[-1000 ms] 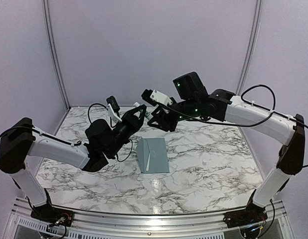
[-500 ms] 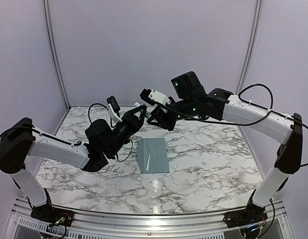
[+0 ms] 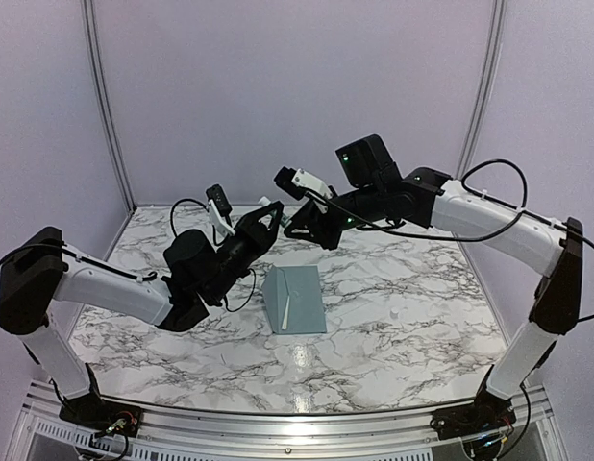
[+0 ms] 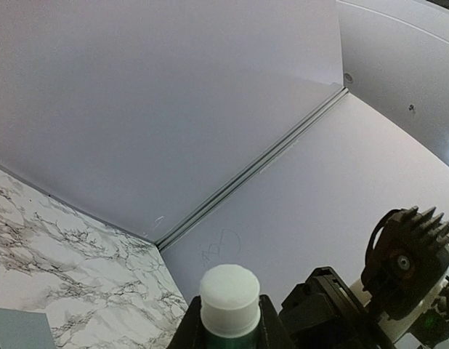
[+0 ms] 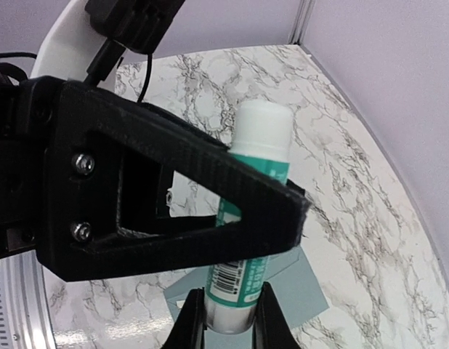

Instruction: Place the letter into the envelope and seal it

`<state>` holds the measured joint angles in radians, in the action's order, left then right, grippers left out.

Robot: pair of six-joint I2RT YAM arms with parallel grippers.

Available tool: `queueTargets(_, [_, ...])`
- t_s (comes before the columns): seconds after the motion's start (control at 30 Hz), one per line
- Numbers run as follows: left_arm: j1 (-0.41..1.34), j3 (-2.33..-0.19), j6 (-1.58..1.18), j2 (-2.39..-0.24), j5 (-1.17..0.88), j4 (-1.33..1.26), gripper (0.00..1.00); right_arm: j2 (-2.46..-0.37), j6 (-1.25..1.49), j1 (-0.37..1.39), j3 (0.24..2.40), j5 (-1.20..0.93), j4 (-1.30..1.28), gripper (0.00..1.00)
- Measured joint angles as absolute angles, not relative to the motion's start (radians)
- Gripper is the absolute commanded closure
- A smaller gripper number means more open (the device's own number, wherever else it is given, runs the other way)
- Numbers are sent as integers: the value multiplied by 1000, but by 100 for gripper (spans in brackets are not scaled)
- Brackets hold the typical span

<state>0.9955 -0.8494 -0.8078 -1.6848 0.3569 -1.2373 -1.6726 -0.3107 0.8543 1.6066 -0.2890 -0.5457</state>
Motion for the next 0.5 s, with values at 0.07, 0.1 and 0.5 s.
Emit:
queueTargets(0.07, [995, -849, -808, -1685, 350, -1242, 100, -1679, -291, 821, 1608, -399, -549, 97])
queueTargets(0.1, [995, -849, -807, -1685, 346, -1244, 100, -1684, -276, 798, 1608, -472, -548, 97])
queueTargets(0.5, [1008, -849, -805, -1684, 244, -1244, 100, -1731, 573, 620, 1243, -1251, 281, 84])
